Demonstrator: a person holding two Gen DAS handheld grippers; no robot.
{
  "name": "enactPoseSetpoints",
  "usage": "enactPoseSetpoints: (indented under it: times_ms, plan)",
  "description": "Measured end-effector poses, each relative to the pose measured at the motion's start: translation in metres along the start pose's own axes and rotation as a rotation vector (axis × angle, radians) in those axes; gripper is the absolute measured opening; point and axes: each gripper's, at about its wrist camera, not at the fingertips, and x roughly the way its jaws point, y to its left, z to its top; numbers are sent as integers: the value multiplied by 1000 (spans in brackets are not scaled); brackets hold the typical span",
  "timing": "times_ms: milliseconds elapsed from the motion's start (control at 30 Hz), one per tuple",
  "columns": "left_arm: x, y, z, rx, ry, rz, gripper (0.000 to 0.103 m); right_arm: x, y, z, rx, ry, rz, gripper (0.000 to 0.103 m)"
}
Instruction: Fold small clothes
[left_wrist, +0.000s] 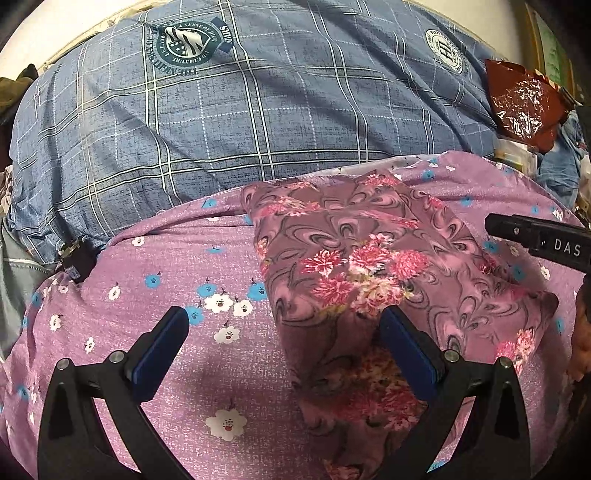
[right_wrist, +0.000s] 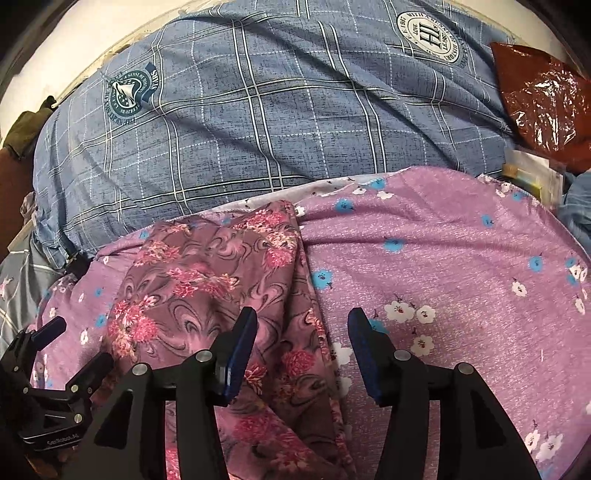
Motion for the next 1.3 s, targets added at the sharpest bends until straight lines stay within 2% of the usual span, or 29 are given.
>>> enactPoseSetpoints:
  times_ms: [567,1067,1300]
  plan:
    - [-2,-1,-1,-10,6,-5,103,-7,11,2,-23,-22,-5,53]
    - [4,17,4,-137,17,-28,103,-6,10,0,-32,-17,-15,53]
    - [4,15,6,-138,12,-33,103,-8,5,0,-23,-20,-18,53]
